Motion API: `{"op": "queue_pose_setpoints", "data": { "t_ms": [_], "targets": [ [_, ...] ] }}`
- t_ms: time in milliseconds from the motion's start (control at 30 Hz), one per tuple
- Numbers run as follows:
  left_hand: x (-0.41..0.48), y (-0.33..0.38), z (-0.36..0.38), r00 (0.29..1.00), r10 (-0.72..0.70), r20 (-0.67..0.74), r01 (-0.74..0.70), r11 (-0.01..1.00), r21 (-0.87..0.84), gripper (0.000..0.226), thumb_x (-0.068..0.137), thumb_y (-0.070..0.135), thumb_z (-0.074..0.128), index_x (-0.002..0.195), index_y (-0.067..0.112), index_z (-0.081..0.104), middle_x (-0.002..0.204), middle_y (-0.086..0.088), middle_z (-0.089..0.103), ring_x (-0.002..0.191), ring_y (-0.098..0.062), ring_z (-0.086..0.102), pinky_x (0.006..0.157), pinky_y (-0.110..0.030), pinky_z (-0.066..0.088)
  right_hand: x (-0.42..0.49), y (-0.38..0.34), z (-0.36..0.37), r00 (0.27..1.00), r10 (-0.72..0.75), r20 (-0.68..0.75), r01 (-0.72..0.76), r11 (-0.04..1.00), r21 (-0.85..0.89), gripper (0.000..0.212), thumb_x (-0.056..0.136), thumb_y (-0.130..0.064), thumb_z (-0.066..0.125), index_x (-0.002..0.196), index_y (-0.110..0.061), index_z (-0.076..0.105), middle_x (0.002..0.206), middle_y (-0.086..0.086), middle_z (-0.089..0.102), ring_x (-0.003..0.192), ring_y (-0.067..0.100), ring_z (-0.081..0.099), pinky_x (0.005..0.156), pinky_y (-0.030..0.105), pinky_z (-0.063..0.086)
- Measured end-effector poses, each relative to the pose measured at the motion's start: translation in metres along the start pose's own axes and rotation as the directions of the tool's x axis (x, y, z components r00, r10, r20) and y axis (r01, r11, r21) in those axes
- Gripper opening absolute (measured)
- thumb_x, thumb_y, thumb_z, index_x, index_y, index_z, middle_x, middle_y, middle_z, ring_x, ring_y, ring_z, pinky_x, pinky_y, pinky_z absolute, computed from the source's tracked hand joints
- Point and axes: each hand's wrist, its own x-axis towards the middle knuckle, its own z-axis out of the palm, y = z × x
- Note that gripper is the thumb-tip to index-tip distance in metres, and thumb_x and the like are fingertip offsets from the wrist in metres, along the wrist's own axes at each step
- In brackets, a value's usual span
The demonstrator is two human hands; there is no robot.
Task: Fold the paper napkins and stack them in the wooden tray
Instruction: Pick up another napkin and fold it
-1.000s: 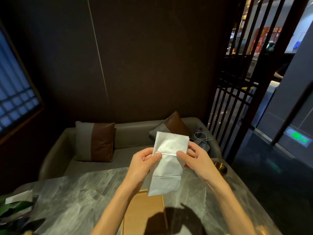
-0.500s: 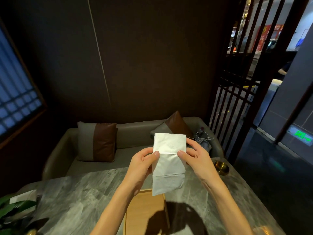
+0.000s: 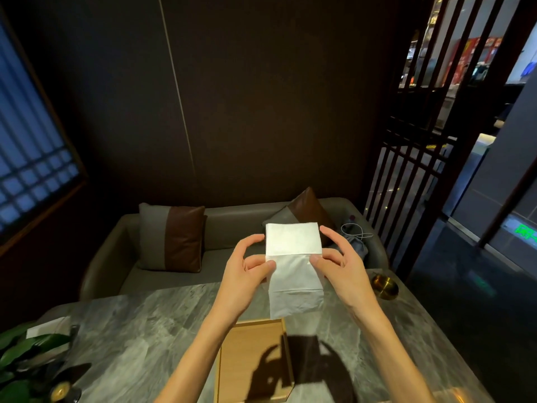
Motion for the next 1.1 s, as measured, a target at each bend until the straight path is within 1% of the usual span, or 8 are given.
{"op": "queue_pose_setpoints", "data": {
  "t_ms": [167,300,533,733,800,900,1000,1100],
  "targets": [
    [0.000,0.000,-0.001,0.989,0.147,-0.030,-0.140,0.978,0.155,0.031,0.096,0.005,0.065,0.117,0.028,0.066,0.094,-0.006,0.075,0.092,-0.020,0.071,0.083,-0.031,0.060,-0.004,-0.003,0.003,0.991,-0.134,-0.011,0.133,0.987,-0.090,0.046,0.090,-0.003,0.070,0.125,-0.031,0.062,0.109,-0.006,0.071,0.095,-0.002,0.068,0.079,0.009,0.052],
    [0.002,0.002,0.001,0.978,0.201,-0.059,-0.184,0.959,0.217,0.021,0.094,0.009,0.069,0.106,0.026,0.073,0.102,0.006,0.075,0.096,-0.007,0.071,0.082,-0.019,0.059,-0.005,-0.004,0.003,0.980,-0.199,0.002,0.196,0.967,-0.161,0.034,0.091,-0.005,0.068,0.114,-0.029,0.070,0.115,-0.016,0.070,0.109,-0.006,0.062,0.088,0.005,0.048],
    [0.003,0.001,0.003,0.953,0.289,-0.086,-0.225,0.871,0.436,0.012,0.094,0.018,0.070,0.100,0.028,0.074,0.095,0.017,0.072,0.093,0.001,0.069,0.078,-0.011,0.056,-0.003,0.003,0.000,0.965,-0.257,-0.046,0.224,0.907,-0.356,0.022,0.091,-0.018,0.070,0.108,-0.033,0.071,0.104,-0.022,0.071,0.099,-0.007,0.064,0.084,0.007,0.050],
    [0.005,-0.004,0.003,0.929,0.366,-0.064,-0.271,0.786,0.555,0.009,0.096,0.017,0.067,0.094,0.025,0.071,0.098,0.008,0.062,0.088,0.003,0.059,0.073,-0.004,0.047,-0.002,0.003,-0.002,0.943,-0.331,-0.021,0.280,0.829,-0.484,0.018,0.089,-0.017,0.071,0.092,-0.035,0.069,0.099,-0.022,0.065,0.102,-0.004,0.059,0.084,0.006,0.045],
    [0.007,-0.004,0.002,0.948,0.314,-0.054,-0.251,0.841,0.478,0.008,0.099,0.018,0.063,0.095,0.024,0.066,0.101,0.007,0.064,0.094,0.001,0.061,0.076,-0.010,0.051,-0.001,0.002,-0.002,0.952,-0.305,-0.009,0.261,0.831,-0.492,0.015,0.089,-0.019,0.071,0.091,-0.033,0.069,0.102,-0.026,0.063,0.106,-0.002,0.056,0.091,0.012,0.043],
    [0.008,-0.005,-0.002,0.991,0.134,0.006,-0.129,0.948,0.289,0.005,0.101,0.024,0.059,0.105,0.023,0.061,0.087,0.009,0.070,0.087,-0.006,0.068,0.072,-0.023,0.056,0.000,-0.001,-0.002,0.975,-0.224,-0.004,0.209,0.914,-0.349,0.011,0.092,-0.016,0.068,0.096,-0.026,0.071,0.095,-0.017,0.070,0.095,-0.001,0.064,0.081,0.012,0.051],
    [0.003,-0.009,-0.004,0.991,-0.028,0.134,0.007,0.988,0.157,0.028,0.099,0.024,0.064,0.120,0.037,0.051,0.095,0.011,0.078,0.089,-0.008,0.075,0.068,-0.020,0.059,-0.001,-0.003,-0.003,0.984,-0.173,-0.035,0.159,0.956,-0.246,0.015,0.093,-0.014,0.067,0.106,-0.021,0.071,0.094,-0.011,0.070,0.087,-0.004,0.065,0.074,0.009,0.052],
    [0.000,-0.012,-0.001,0.988,-0.082,0.129,0.064,0.988,0.139,0.046,0.095,0.019,0.069,0.128,0.042,0.047,0.100,0.010,0.078,0.096,-0.016,0.075,0.075,-0.025,0.061,0.000,-0.004,-0.007,0.993,-0.111,-0.048,0.101,0.979,-0.177,0.027,0.094,-0.016,0.066,0.120,-0.023,0.067,0.074,-0.011,0.066,0.065,-0.002,0.059,0.064,0.009,0.049]
  ]
}}
